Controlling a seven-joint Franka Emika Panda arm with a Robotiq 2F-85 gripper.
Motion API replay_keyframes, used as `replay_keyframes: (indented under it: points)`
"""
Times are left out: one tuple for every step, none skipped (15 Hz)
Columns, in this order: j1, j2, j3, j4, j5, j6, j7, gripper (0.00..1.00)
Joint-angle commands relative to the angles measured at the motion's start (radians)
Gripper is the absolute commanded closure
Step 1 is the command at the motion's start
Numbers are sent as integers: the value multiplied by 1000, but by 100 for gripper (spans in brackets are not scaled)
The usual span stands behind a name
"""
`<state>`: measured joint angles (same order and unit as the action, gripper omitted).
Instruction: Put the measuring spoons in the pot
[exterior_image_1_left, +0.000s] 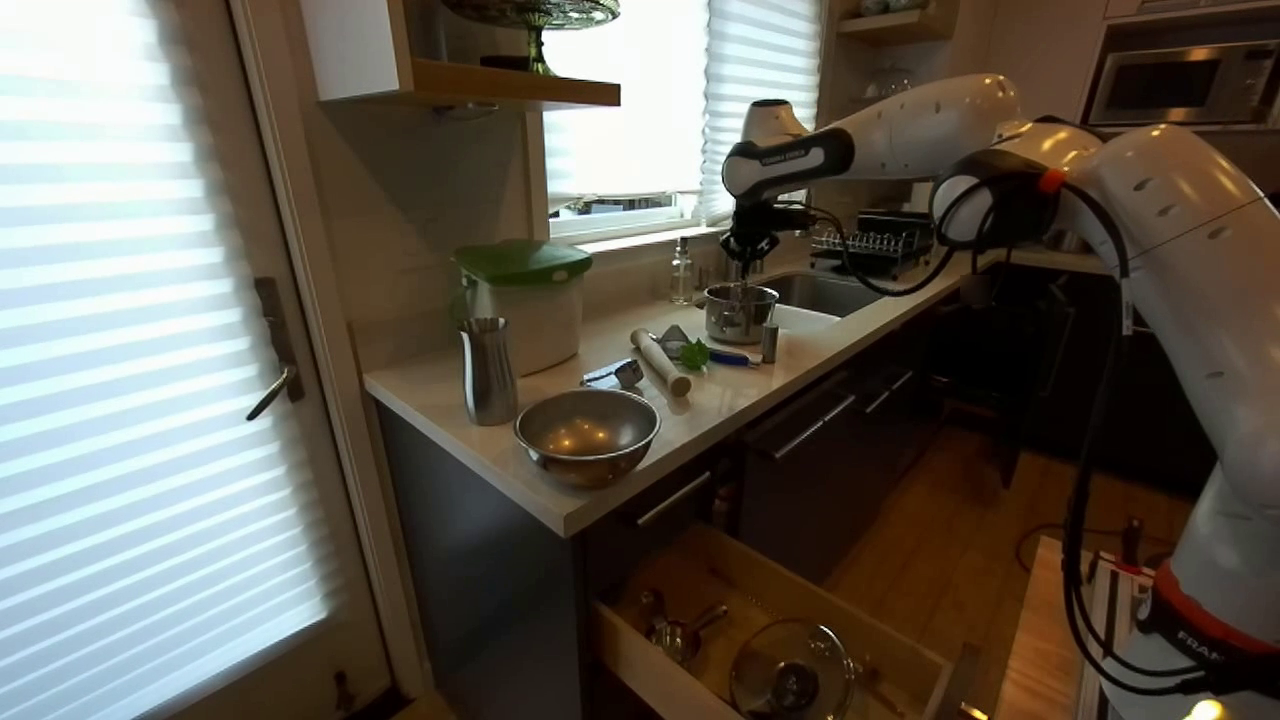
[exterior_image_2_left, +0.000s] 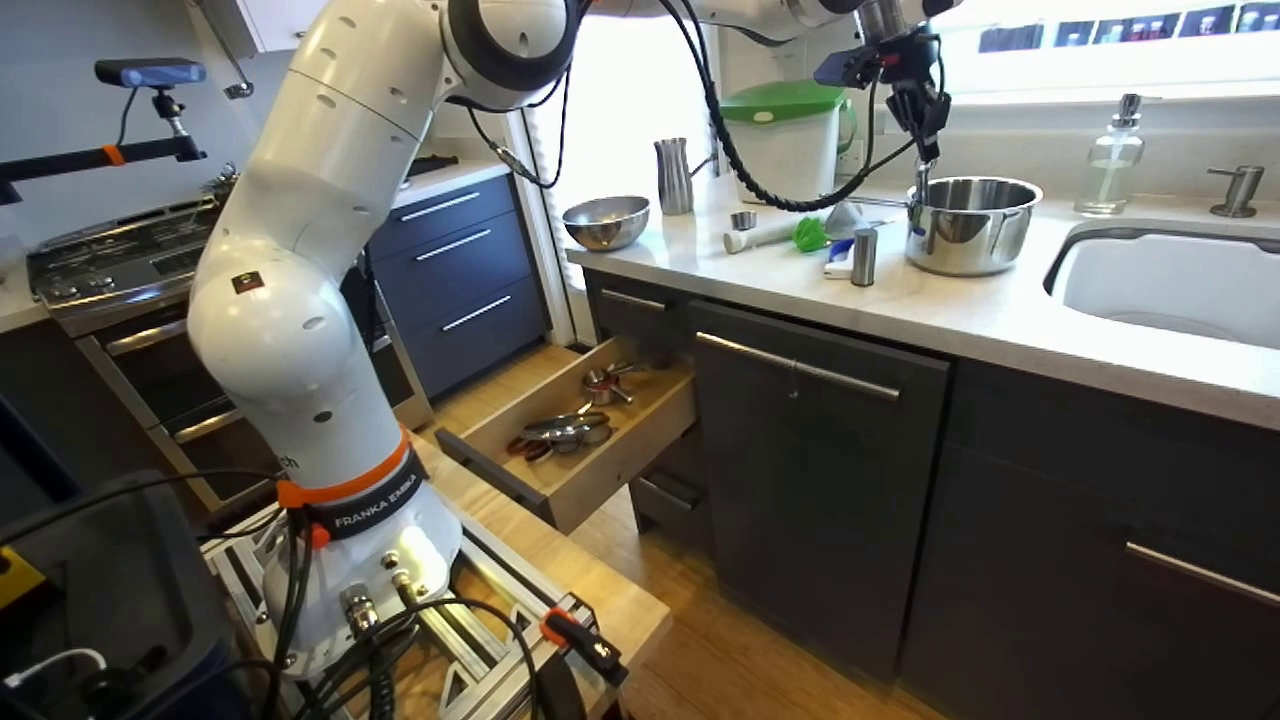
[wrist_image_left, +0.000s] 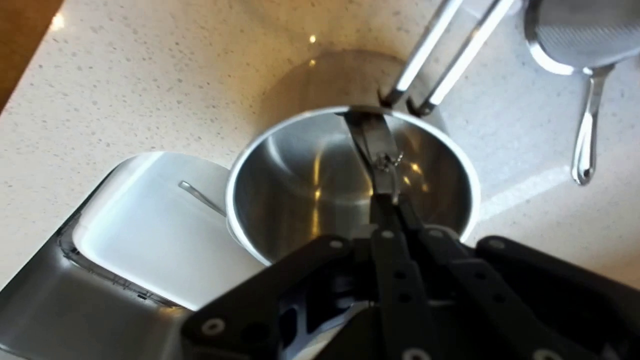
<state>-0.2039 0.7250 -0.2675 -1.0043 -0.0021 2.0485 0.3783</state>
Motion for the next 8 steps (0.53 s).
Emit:
replay_keyframes:
  points:
    - [23,-20,-12,-12,-73,-125,-101,71]
    - [28,-20,-12,-11,-90,-153,-125,71]
    - [30,-22,-12,-8,-103,-175,-148,64]
    - [32,-33,-10,-10,-113,-189,-171,57]
    - [31,-42,-5,-6,-114,-199,-197,50]
    - [33,-57,-5,-6,-120,-202,-217,41]
    - [34,-76,1,-8,-117,-198,-245,34]
    - [30,-97,12,-10,-106,-187,-291,26]
